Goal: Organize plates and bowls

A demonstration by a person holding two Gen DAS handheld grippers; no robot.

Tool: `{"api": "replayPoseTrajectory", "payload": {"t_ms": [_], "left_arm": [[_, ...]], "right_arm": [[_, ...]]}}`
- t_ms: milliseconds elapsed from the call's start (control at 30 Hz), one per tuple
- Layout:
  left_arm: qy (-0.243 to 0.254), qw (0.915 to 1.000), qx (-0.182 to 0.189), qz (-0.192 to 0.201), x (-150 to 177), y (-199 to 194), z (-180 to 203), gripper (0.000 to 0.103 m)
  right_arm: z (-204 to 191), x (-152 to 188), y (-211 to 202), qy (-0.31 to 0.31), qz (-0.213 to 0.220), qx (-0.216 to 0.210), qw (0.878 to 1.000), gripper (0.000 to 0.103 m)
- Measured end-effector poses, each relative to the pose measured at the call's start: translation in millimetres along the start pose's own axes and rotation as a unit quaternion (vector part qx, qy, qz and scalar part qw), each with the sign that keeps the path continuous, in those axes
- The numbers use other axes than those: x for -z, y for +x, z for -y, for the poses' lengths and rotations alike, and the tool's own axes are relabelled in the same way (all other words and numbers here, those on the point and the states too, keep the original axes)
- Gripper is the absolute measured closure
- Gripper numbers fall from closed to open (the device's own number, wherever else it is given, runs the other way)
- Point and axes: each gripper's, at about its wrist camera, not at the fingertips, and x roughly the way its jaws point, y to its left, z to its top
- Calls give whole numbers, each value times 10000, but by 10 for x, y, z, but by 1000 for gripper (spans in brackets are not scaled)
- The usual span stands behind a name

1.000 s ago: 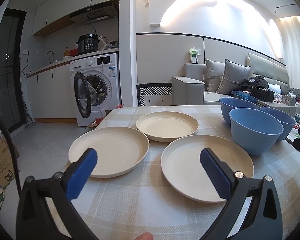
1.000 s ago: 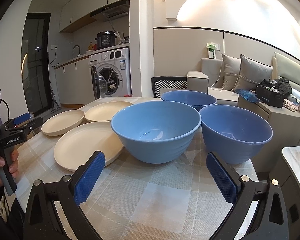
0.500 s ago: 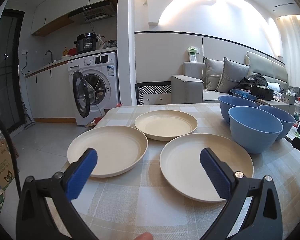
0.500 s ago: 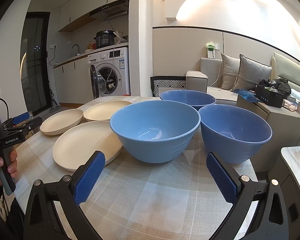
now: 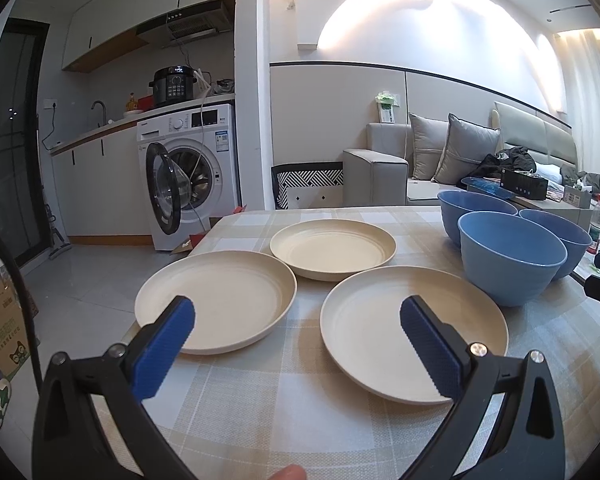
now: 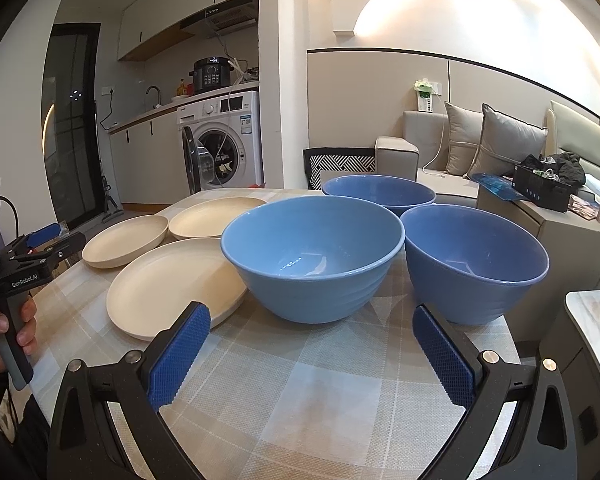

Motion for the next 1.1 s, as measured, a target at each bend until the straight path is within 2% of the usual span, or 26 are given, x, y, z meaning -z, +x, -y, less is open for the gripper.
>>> {"api": "replayPoseTrajectory", "payload": {"t_ms": [1100], "left_arm": [[12, 10000, 38, 33, 16, 2, 14, 0]], "right_arm": [[-55, -5, 10, -117, 24, 68, 9999, 0]]}}
